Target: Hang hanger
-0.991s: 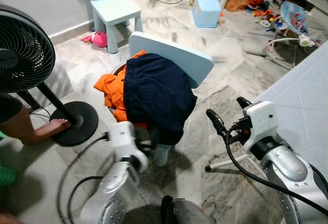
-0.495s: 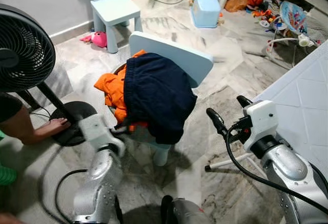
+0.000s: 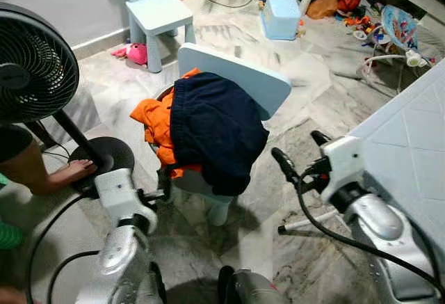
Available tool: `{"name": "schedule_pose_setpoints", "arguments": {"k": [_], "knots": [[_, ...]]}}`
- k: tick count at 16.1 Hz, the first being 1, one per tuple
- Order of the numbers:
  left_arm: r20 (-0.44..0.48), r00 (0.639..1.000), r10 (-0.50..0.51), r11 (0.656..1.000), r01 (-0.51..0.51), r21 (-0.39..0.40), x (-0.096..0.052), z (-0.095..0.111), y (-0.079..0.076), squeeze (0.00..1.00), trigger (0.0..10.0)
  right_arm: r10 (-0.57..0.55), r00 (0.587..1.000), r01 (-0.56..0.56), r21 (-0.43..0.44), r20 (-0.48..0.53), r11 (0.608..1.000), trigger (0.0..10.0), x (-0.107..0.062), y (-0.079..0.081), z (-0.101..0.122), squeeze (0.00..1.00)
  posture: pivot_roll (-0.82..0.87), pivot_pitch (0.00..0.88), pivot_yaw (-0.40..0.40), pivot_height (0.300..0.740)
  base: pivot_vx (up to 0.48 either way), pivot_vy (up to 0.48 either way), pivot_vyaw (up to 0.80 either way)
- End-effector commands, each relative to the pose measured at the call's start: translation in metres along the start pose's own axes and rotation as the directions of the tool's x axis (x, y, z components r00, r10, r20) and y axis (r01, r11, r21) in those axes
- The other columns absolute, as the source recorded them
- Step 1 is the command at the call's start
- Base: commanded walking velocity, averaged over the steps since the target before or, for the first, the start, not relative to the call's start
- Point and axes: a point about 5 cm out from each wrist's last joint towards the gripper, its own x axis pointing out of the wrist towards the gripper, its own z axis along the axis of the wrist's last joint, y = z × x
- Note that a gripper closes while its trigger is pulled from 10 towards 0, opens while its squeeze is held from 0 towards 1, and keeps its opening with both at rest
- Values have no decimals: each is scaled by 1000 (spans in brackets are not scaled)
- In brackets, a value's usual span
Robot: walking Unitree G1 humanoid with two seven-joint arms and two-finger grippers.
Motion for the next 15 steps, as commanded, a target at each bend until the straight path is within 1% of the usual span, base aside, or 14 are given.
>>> {"name": "schedule_pose_setpoints", "arguments": {"k": [1, 2, 3, 4, 5, 7, 8, 9, 11, 12, 13, 15], "knots": [[-37, 998, -47, 999, 48, 10, -3, -5, -12, 0, 10000, 0, 1000, 0, -12, -13, 1000, 10000, -1, -3, -3, 0, -113, 215, -159, 740, 0, 0, 0], [-21, 996, -91, 995, 92, 38, -9, 0, -17, 0, 10000, 4, 1000, -4, -19, -11, 1000, 10000, -1, -6, -3, 0, -109, 217, -161, 740, 0, 0, 0], [3, 994, -105, 992, 105, 77, -12, 5, -10, 0, 10000, 2, 1000, -2, -21, -13, 1000, 10000, -1, -9, -4, 0, -96, 218, -165, 740, 0, 0, 0], [17, 996, -91, 990, 89, 110, -14, 9, 5, 0, 10000, 0, 1000, 0, -22, -14, 1000, 10000, -1, -10, -5, 0, -94, 219, -166, 740, 0, 0, 0], [8, 1000, -16, 992, 15, 122, -15, 11, 34, 0, 10000, -1, 1000, 1, -21, -15, 1000, 10000, 0, -11, -6, 0, -89, 220, -166, 740, 0, 0, 0], [10, 1000, 12, 981, -14, 196, -17, 15, 62, 0, 10000, 7, 1000, -7, -15, -11, 1000, 10000, 2, -7, -6, 0, -82, 219, -168, 740, 0, 0, 0], [8, 1000, 22, 979, -24, 203, -15, 17, 70, 0, 10000, 12, 1000, -12, -14, -9, 1000, 10000, 3, -6, -6, 0, -82, 218, -169, 740, 0, 0, 0], [12, 1000, 12, 978, -14, 210, -13, 18, 73, 0, 10000, 15, 1000, -15, -14, -7, 1000, 10000, 4, -6, -7, 0, -83, 217, -171, 740, 0, 0, 0], [21, 1000, 4, 986, -7, 169, -4, 17, 75, 0, 10000, 16, 1000, -16, -20, -4, 1000, 10000, 4, -8, -6, 0, -96, 212, -177, 740, 0, 0, 0], [16, 1000, -10, 987, 8, 162, 0, 14, 73, 0, 10000, 15, 1000, -15, -25, -3, 1000, 10000, 4, -9, -5, 0, -99, 212, -178, 740, 0, 0, 0], [9, 999, -45, 988, 43, 151, 8, 11, 67, 0, 10000, 15, 1000, -15, -32, -2, 999, 10000, 4, -11, -4, 0, -113, 211, -182, 740, 0, 0, 0], [13, 996, -86, 989, 84, 126, 17, 11, 56, 0, 10000, 14, 1000, -14, -42, -4, 999, 10000, 2, -14, -3, 0, -130, 212, -184, 740, 0, 0, 0]]}}
